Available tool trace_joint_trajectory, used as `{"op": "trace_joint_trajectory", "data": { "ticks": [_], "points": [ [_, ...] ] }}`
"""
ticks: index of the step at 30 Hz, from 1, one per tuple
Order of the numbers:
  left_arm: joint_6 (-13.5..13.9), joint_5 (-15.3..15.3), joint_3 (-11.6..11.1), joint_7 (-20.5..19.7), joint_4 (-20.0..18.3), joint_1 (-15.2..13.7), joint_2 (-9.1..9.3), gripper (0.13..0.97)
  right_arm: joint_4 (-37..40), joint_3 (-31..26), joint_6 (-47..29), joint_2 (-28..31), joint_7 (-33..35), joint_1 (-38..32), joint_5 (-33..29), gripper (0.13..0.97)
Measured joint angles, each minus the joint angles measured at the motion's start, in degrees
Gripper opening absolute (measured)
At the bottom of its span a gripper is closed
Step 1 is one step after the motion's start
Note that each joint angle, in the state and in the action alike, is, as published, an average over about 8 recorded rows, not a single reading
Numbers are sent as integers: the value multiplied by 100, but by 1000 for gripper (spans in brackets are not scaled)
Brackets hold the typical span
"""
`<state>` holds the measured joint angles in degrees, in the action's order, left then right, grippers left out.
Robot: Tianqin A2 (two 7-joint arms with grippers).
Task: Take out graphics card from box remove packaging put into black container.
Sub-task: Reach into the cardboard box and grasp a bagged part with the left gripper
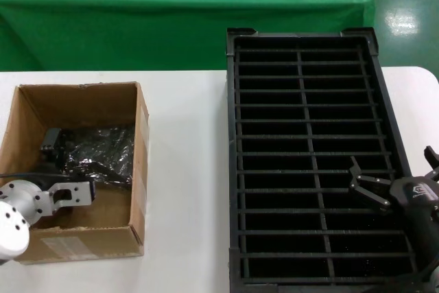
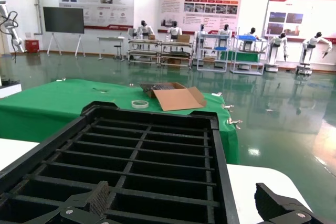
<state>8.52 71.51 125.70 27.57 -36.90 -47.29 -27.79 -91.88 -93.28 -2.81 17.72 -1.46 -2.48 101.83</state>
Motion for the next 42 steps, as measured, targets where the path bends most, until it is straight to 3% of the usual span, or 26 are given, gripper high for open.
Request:
{"op": "trace_joint_trajectory", "data": {
  "ticks": [6,12,16,19,25,32,36,42],
  "points": [
    [-135,758,-220,1095,288,-93,192,821,0,0,0,0,0,0,0,966],
    [-8,1455,-861,2514,571,-147,454,695,0,0,0,0,0,0,0,966],
    [128,1750,-1261,3252,653,-134,578,635,0,0,0,0,0,0,0,966],
    [205,1811,-1415,3475,592,-78,600,579,0,0,0,0,0,0,0,966],
    [281,1618,-1427,3250,273,104,507,476,0,0,0,0,0,0,0,966],
    [345,1017,-1257,2410,-146,319,316,267,0,0,0,0,0,0,0,966],
    [400,584,-1183,1886,-326,417,211,267,0,0,0,0,0,0,0,966],
    [508,-44,-1158,1197,-549,531,96,194,0,0,0,0,0,0,0,966]
  ]
}}
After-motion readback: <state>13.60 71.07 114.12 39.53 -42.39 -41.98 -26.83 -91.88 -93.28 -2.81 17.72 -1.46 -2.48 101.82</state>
